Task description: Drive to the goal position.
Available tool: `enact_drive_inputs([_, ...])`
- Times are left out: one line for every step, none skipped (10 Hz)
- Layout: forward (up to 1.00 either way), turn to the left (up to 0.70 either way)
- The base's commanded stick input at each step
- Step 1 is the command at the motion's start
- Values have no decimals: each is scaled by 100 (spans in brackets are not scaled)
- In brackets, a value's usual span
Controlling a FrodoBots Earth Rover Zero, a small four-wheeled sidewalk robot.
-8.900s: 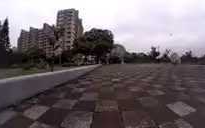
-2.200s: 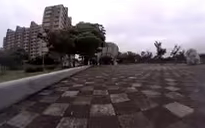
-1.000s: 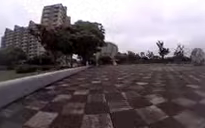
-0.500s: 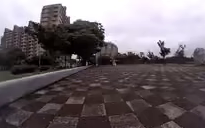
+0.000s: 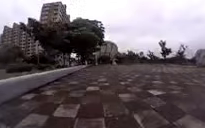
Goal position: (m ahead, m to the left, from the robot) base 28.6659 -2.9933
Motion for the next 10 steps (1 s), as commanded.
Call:
enact_drive_inputs([100, 20])
enact_drive_inputs([100, 0])
enact_drive_inputs([100, 0])
enact_drive_inputs([100, 0])
enact_drive_inputs([100, 0])
enact_drive_inputs([100, 0])
enact_drive_inputs([100, 0])
enact_drive_inputs([100, 0])
enact_drive_inputs([100, 0])
enact_drive_inputs([100, 0])
